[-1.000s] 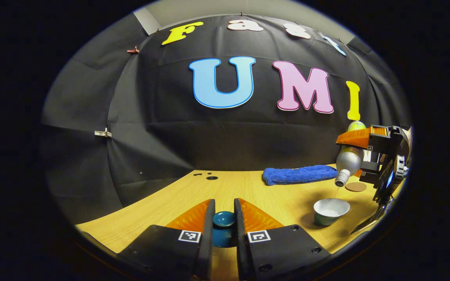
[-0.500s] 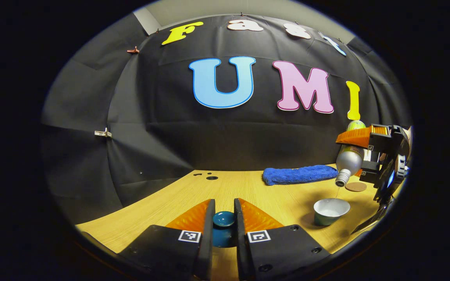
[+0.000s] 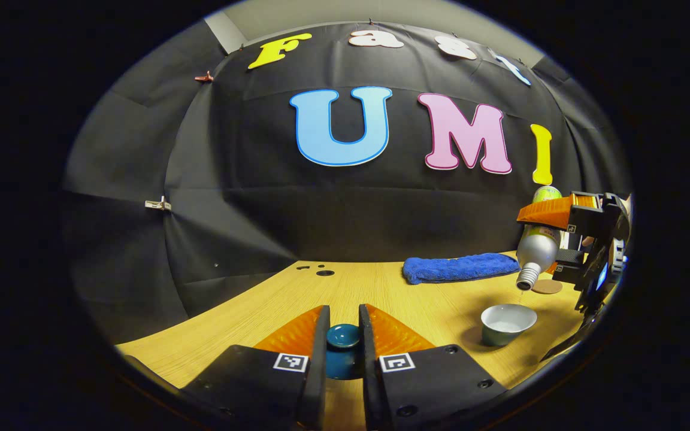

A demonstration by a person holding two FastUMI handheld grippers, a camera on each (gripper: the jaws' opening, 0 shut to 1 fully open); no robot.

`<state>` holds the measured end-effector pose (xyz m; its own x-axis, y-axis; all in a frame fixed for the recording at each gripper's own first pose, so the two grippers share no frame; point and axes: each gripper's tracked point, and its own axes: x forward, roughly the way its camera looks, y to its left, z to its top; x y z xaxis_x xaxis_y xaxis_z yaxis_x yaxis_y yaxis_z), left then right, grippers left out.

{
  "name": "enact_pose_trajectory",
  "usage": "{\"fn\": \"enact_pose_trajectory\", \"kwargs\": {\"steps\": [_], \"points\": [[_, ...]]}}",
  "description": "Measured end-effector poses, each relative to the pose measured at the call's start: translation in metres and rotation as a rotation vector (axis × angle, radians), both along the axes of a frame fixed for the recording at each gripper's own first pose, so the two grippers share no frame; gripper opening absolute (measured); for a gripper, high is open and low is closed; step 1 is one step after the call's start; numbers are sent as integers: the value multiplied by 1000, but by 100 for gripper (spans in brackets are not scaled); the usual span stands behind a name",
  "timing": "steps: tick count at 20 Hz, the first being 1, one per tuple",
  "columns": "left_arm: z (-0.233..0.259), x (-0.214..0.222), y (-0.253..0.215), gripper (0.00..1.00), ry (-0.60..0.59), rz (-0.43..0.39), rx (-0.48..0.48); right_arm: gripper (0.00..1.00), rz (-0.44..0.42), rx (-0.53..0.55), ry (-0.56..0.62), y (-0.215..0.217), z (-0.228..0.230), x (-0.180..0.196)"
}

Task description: Open the teacup lid with one hand, grasp the water bottle and pour water into the teacup with the other hand; after pouring, place the water bottle on the coaster and then close the teacup lid.

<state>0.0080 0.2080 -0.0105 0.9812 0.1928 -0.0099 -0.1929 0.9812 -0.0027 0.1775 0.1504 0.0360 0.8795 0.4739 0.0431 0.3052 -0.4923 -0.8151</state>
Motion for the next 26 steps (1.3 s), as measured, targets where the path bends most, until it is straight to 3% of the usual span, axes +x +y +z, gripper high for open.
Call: {"fn": "enact_pose_trajectory", "kwargs": {"steps": [8, 11, 16, 26], "points": [[0, 0, 0, 29, -1, -1, 0, 75, -23, 4, 11, -1, 0, 1], [0, -1, 0, 29, -1, 0, 0, 75, -40, 70, 40, -5, -2, 1], [0, 0, 0, 29, -1, 0, 0, 75, -151, 335, 157, -29, -10, 2], [0, -1, -1, 29, -1, 11, 0, 76, -389, 1092, 375, -113, -23, -12]]}}
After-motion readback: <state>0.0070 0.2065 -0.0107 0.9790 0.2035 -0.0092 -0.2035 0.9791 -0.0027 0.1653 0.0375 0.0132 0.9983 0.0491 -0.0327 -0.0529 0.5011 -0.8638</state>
